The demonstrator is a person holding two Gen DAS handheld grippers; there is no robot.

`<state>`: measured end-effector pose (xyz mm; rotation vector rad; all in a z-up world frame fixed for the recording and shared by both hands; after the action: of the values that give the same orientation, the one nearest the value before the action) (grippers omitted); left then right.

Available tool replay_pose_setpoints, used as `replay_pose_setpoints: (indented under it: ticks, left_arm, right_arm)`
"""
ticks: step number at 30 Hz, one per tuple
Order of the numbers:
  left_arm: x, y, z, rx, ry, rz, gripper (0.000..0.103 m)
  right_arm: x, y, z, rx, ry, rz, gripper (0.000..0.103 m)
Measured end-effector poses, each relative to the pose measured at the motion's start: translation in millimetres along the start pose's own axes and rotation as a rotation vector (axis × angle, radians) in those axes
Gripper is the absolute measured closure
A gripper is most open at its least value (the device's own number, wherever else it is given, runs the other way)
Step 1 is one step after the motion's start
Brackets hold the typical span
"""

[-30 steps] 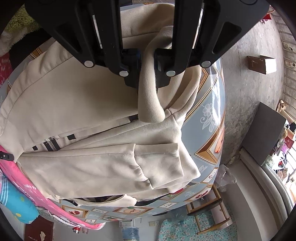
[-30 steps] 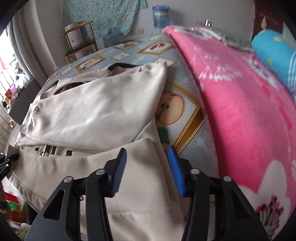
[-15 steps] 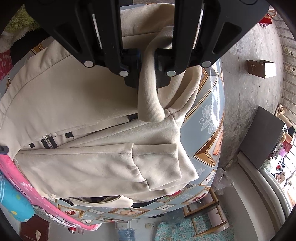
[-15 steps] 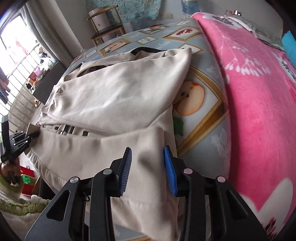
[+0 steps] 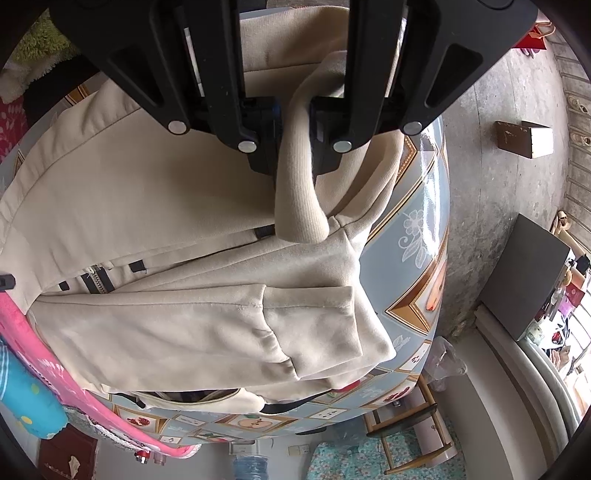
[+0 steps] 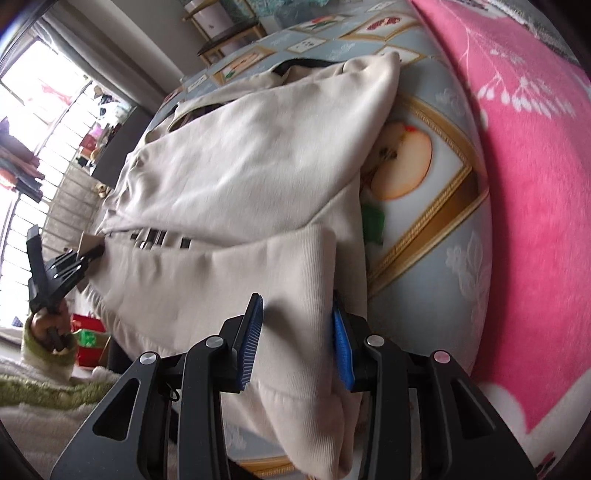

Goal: Fold large clothes
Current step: 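Grasp the hem with the right gripper while the left gripper holds its corner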

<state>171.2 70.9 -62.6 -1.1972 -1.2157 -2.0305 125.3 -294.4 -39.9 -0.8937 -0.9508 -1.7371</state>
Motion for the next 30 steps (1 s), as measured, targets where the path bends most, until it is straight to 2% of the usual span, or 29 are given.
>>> replay_pose_setpoints:
  ticks: [4, 7, 16, 20, 26, 30]
  left_arm:
    - [-0.4, 0.0, -0.1, 0.005, 0.0, -0.005, 0.094]
    - [-0.2, -0.6, 0.8, 0.011, -0.006, -0.008, 0.094]
    - [-0.2, -2.1, 3.6, 0.019, -0.019, -0.018, 0.094]
    - [-0.2, -2.7, 4.4, 0.023, -0.025, -0.023, 0.094]
    - [-0.1, -2.4, 4.1, 0.025, -0.025, -0.021, 0.094]
    - [0.3, -2.4, 4.2, 0.021, -0.028, -0.023, 0.094]
  right_arm:
    - [-9.8, 8.8, 1.2, -0.027, 0.025, 0.007, 0.068]
    - [-13.4, 10.2, 7.2, -0.018, 0.012, 0.005, 0.068]
    - [1.0, -5.0, 26.5, 0.061, 0.035, 0.019, 0.071]
    - [-11.0, 6.3, 13.7, -0.021, -0.017, 0.01, 0.071]
    - [-8.7, 13.2, 4.0, -0.098, 0.029, -0.032, 0.071]
    - [-10.4, 10.0, -2.4, -0.142, 0.086, 0.022, 0.069]
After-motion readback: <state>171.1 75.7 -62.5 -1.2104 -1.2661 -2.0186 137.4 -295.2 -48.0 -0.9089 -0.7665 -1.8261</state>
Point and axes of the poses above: each gripper's, at about its wrist camera, not at the fingertips, and x roughly against the way its jaws point, z to its left, y to its top, the point moved 2 cm from there along -x, roughly the way its jaws point, and after that the axes turned 15 degrees about -x, right-handed, at the moved point
